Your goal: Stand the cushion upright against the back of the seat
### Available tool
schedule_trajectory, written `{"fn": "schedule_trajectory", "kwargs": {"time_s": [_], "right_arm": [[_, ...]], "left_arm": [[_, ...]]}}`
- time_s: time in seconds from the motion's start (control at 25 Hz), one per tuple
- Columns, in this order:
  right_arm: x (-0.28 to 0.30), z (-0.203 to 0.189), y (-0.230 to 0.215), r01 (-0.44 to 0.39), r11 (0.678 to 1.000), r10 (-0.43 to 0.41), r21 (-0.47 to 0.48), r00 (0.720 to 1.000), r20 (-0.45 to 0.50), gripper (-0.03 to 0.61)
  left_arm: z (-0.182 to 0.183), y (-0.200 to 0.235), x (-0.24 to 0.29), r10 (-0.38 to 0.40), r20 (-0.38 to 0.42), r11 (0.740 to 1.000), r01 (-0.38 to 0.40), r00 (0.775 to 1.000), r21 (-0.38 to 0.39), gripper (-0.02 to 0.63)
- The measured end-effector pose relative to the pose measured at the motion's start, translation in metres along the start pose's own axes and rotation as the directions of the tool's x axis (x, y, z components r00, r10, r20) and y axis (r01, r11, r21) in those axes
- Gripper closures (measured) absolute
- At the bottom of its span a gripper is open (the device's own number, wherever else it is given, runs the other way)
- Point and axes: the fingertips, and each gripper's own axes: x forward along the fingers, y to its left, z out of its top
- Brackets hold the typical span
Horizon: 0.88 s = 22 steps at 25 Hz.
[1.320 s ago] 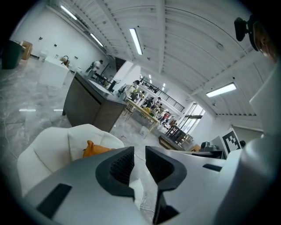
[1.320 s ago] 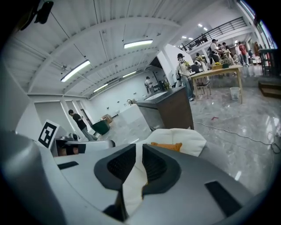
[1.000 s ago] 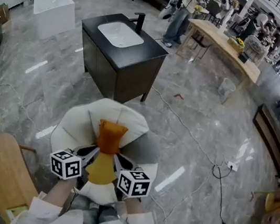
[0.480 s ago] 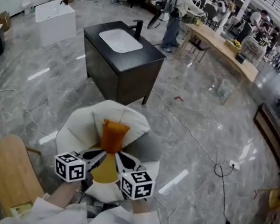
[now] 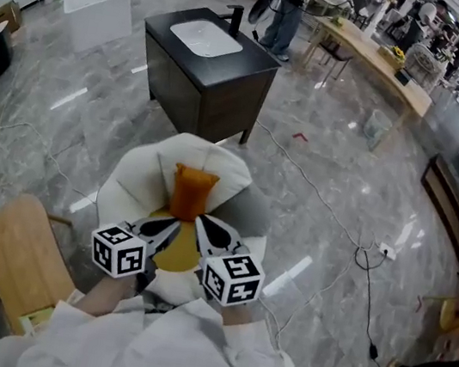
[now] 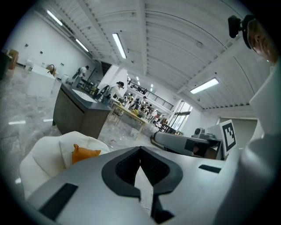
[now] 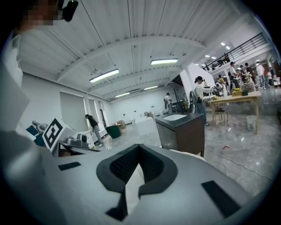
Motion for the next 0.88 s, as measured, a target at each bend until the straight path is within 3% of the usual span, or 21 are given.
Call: {"fn": "schedule_trajectory", "kwargs": {"time_s": [0.28, 0.88], "right_arm": [[-0.003, -0.002, 0.002, 0.028, 1.0, -0.028, 0.002, 0.999, 0.026, 0.566], [-0.007, -0.009, 0.008, 0.04, 0.999, -0.04, -0.032, 0.999, 0.011, 0.566]], "left_arm": [[-0.002, -0.013, 0.002, 0.01, 0.005, 0.999, -0.01, 1.0, 0.04, 0.606], [0.017, -0.013, -0.002, 0.049, 0.094, 0.995, -0.057, 0.994, 0.087, 0.606]]}}
